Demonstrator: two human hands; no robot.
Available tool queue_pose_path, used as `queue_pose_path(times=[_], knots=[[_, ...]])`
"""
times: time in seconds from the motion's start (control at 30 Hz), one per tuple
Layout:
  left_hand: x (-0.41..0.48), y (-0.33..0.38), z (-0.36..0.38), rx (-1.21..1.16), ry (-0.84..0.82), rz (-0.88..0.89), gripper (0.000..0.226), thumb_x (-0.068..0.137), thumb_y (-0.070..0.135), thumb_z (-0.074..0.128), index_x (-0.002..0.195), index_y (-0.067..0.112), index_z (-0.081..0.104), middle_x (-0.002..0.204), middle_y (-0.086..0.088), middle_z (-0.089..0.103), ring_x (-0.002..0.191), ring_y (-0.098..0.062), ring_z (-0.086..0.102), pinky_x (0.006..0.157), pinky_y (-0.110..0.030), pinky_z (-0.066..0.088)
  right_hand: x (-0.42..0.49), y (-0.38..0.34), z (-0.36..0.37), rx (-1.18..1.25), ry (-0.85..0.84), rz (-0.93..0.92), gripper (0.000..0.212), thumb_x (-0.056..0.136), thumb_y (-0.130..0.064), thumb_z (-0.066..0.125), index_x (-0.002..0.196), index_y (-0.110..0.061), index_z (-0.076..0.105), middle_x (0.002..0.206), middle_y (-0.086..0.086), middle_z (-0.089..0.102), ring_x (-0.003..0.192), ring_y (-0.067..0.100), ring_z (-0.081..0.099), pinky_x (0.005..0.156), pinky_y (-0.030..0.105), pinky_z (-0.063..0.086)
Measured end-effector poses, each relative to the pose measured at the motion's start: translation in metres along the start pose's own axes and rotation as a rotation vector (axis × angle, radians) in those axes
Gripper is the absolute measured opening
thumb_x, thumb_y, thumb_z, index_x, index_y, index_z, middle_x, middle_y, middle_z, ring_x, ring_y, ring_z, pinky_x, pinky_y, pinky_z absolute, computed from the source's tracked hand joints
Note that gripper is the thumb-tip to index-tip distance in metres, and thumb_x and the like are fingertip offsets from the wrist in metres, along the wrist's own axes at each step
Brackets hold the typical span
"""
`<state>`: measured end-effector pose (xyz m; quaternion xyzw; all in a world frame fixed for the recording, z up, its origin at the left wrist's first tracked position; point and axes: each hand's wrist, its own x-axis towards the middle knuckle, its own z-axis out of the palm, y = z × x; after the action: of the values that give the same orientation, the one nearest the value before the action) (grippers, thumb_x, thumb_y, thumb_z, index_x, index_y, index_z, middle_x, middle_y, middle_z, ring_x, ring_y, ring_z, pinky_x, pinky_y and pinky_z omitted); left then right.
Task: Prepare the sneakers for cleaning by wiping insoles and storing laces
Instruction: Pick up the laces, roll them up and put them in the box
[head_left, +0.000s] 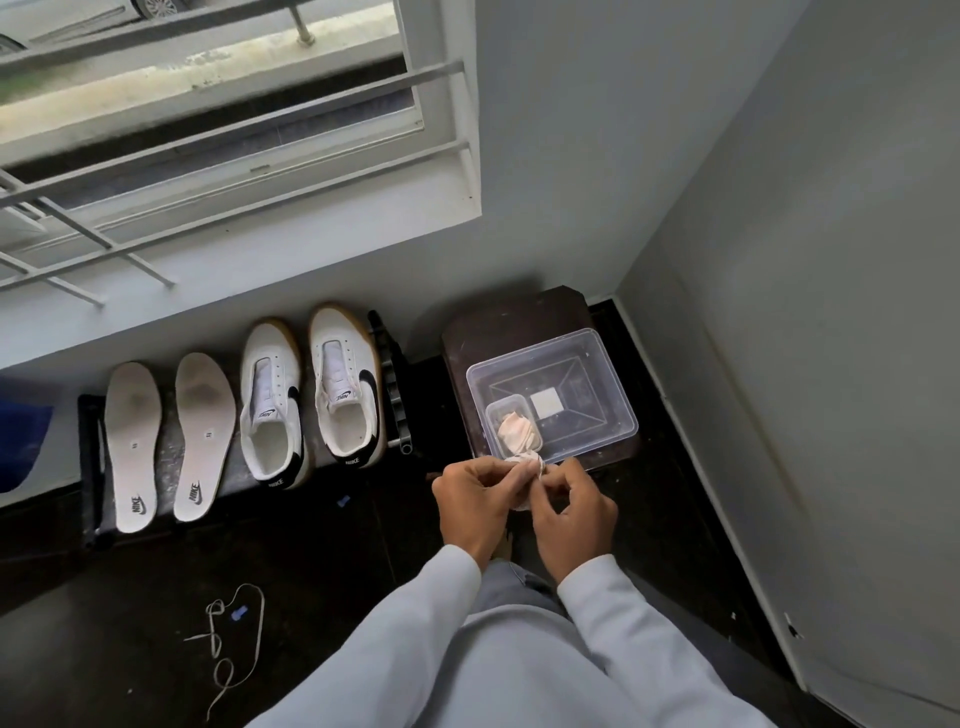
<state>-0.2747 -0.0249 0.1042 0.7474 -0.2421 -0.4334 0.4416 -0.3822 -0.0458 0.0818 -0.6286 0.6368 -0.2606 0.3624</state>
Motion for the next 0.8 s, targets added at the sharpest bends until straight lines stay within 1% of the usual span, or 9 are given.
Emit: queue_pose_path(times=[0.07,0.13,0.2,0.3,0.4,0.5,0.57,0.7,0.8], knots=[[0.004,0.001,-0.001,0.036,0.021,0.066,0.012,0.077,0.026,0.083,0.081,0.015,0.081,0.069,0.005,0.076,0.064,-0.012,0.074,0.064,-0.033,0.063,0.007,0.000,-0.002,0.061,-0.033,0.075,0.019,0.082,-0.019,0.074,0.071,-0.013,0.059,0.070,-0.006,0.065,0.065,0.004,0.061,0.058,0.012,0.047],[0.008,0.002,-0.004,0.036,0.012,0.110,0.012,0.080,0.026,0.080,0.081,0.014,0.080,0.069,0.004,0.076,0.064,-0.012,0.074,0.065,-0.032,0.063,0.020,0.001,-0.006,0.114,-0.043,0.134,0.021,0.080,-0.022,0.076,0.072,-0.012,0.060,0.070,-0.011,0.065,0.066,-0.001,0.062,0.058,0.005,0.044],[0.012,0.001,-0.013,0.065,0.002,0.110,0.014,0.084,0.027,0.077,0.083,0.013,0.080,0.070,0.003,0.076,0.066,-0.011,0.074,0.066,-0.029,0.062,0.041,0.007,-0.008,0.148,-0.054,0.200,0.021,0.079,-0.022,0.077,0.073,-0.012,0.060,0.071,-0.009,0.066,0.067,0.000,0.062,0.060,0.005,0.043],[0.016,-0.006,-0.033,0.060,0.009,-0.001,0.013,0.087,0.024,0.073,0.080,0.015,0.079,0.072,0.003,0.077,0.068,-0.012,0.074,0.067,-0.027,0.061,0.085,0.028,-0.004,0.181,-0.121,0.320,0.020,0.080,-0.020,0.077,0.076,-0.014,0.059,0.079,0.000,0.067,0.076,0.015,0.064,0.069,0.016,0.046],[0.016,-0.024,-0.059,0.050,0.025,-0.135,0.013,0.090,0.019,0.070,0.081,0.013,0.078,0.077,0.001,0.078,0.071,-0.014,0.075,0.069,-0.031,0.062,0.131,0.056,0.009,0.106,-0.232,0.398,0.021,0.079,-0.024,0.078,0.077,-0.018,0.058,0.083,0.002,0.066,0.082,0.021,0.064,0.079,0.029,0.049],[0.010,-0.047,-0.082,0.086,0.053,-0.217,0.014,0.092,0.017,0.067,0.082,0.015,0.078,0.081,0.003,0.079,0.073,-0.013,0.075,0.069,-0.031,0.061,0.168,0.084,0.030,-0.002,-0.358,0.462,0.024,0.078,-0.028,0.079,0.086,-0.015,0.061,0.093,0.004,0.068,0.091,0.025,0.065,0.087,0.032,0.051],[0.004,-0.060,-0.093,0.108,0.069,-0.259,0.015,0.093,0.016,0.066,0.084,0.018,0.078,0.083,0.004,0.079,0.075,-0.013,0.075,0.069,-0.029,0.059,0.186,0.097,0.045,-0.040,-0.407,0.479,0.024,0.078,-0.029,0.079,0.089,-0.016,0.061,0.095,0.004,0.068,0.095,0.027,0.066,0.092,0.037,0.052],[-0.010,-0.081,-0.103,0.131,0.074,-0.339,0.016,0.094,0.015,0.062,0.090,0.021,0.076,0.087,0.004,0.078,0.079,-0.013,0.075,0.070,-0.027,0.058,0.208,0.116,0.073,-0.064,-0.510,0.540,0.026,0.079,-0.028,0.078,0.096,-0.016,0.061,0.099,0.003,0.066,0.095,0.025,0.063,0.093,0.034,0.050],[-0.018,-0.089,-0.102,0.132,0.030,-0.404,0.015,0.096,0.016,0.061,0.094,0.022,0.074,0.089,0.004,0.078,0.083,-0.014,0.074,0.071,-0.026,0.058,0.216,0.138,0.088,-0.107,-0.603,0.583,0.030,0.075,-0.034,0.080,0.096,-0.024,0.061,0.111,0.005,0.068,0.102,0.028,0.064,0.097,0.043,0.052]])
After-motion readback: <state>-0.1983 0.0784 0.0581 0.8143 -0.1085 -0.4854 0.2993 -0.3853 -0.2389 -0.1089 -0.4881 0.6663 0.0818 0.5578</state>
